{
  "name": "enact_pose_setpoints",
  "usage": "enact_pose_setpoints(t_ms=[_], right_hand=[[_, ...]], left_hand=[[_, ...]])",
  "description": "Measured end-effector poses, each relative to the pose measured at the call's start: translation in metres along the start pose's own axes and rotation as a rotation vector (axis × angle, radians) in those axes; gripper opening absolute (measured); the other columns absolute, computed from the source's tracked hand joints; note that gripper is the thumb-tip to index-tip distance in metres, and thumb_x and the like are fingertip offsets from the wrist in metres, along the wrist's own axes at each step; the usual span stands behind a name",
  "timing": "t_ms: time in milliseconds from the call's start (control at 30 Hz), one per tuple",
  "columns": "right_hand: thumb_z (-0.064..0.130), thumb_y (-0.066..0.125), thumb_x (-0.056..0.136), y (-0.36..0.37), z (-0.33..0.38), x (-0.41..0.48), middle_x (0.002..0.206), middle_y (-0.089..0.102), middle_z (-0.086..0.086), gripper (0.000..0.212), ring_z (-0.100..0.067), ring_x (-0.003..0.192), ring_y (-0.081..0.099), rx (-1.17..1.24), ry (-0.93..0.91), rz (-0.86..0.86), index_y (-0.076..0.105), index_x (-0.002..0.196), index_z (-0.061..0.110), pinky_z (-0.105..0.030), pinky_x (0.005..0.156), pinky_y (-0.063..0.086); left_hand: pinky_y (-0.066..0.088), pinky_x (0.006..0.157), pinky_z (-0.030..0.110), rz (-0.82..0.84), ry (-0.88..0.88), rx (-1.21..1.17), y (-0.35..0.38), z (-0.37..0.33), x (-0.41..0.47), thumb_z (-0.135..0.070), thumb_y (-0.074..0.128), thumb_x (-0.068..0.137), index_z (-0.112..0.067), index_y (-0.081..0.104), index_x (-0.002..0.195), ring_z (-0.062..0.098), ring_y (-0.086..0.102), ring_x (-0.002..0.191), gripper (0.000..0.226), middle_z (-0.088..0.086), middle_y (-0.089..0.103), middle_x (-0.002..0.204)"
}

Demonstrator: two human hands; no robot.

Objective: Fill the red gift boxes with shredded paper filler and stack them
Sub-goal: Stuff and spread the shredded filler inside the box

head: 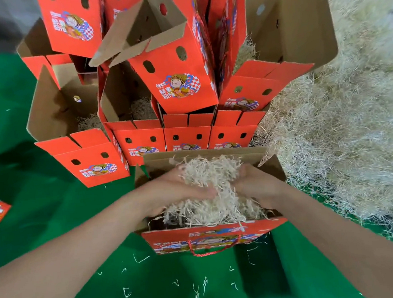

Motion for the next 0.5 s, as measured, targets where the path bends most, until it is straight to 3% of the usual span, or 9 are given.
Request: enact_pose_setpoints(t_ms=[67,100,167,233,300,400,500], right_hand=[[0.017,0.065,0.084,0.004,0.008,-0.003,0.106,0.046,-0.004,0.061,-0.016,0.100,0.048,-0.012,0.004,0.014,0.027,0.132,0.008,-0.027,0.081,0.041],[0.016,0.071,0.077,-0.002,0.009,-0.004,0.116,0.047,-0.007,0.078,-0.020,0.106,0.047,0.024,0.006,0.018,0.022,0.137,0.006,-0.029,0.086,0.039],[0.019,0.081,0.063,-0.019,0.008,-0.010,0.134,0.041,-0.011,0.107,-0.026,0.123,0.040,0.083,0.024,-0.003,0.013,0.144,0.000,-0.036,0.102,0.030],[0.021,0.081,0.054,-0.034,0.006,-0.013,0.144,0.032,-0.014,0.113,-0.027,0.137,0.023,0.102,0.024,-0.026,0.015,0.143,-0.002,-0.043,0.112,0.015],[0.017,0.080,0.059,-0.042,0.003,-0.015,0.141,0.035,-0.007,0.107,-0.024,0.137,0.020,0.120,0.027,-0.016,0.015,0.142,-0.001,-0.045,0.113,0.009],[0.019,0.077,0.058,-0.046,0.005,-0.012,0.112,0.044,0.015,0.093,-0.015,0.131,0.026,0.161,0.022,0.058,0.030,0.138,0.006,-0.039,0.112,0.009],[0.027,0.075,0.057,-0.033,0.008,-0.008,0.108,0.058,0.010,0.055,-0.015,0.131,0.033,0.148,0.042,0.169,0.058,0.106,0.007,-0.030,0.106,0.015]], left_hand=[[0.041,0.095,0.025,-0.139,0.008,0.065,0.000,0.000,0.008,-0.022,0.080,0.069,-0.014,0.025,0.145,0.013,0.047,0.112,0.094,-0.005,0.042,0.138],[0.045,0.085,0.022,-0.194,0.024,0.074,-0.008,0.001,0.009,-0.018,0.075,0.075,-0.011,0.036,0.141,0.011,0.049,0.108,0.077,-0.008,0.042,0.138],[0.040,0.096,0.028,-0.268,0.012,0.065,-0.030,0.006,0.006,-0.018,0.066,0.083,-0.014,0.036,0.141,0.016,0.042,0.123,0.066,-0.007,0.029,0.147],[0.030,0.103,0.033,-0.278,-0.026,0.069,-0.048,0.011,0.000,-0.012,0.061,0.087,-0.018,0.029,0.144,0.024,0.037,0.127,0.066,0.003,0.031,0.147],[0.034,0.091,0.024,-0.225,0.021,0.129,-0.051,0.008,-0.003,-0.004,0.055,0.089,-0.019,0.030,0.142,0.020,0.045,0.111,0.060,0.008,0.041,0.138],[0.036,0.078,0.012,-0.149,0.009,0.117,-0.051,0.003,0.002,0.000,0.063,0.083,-0.018,0.034,0.140,0.008,0.047,0.093,0.066,-0.007,0.048,0.117],[0.028,0.092,0.017,0.031,-0.075,0.136,-0.036,-0.005,0.011,-0.020,0.086,0.059,-0.017,0.032,0.140,0.005,0.038,0.113,0.097,-0.015,0.039,0.124]])
Point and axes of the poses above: each hand's wrist, its own x-axis towards the middle knuckle, its own y-axis out of the palm, z = x × y, the point moved 5 cm from there along x, towards the middle knuckle
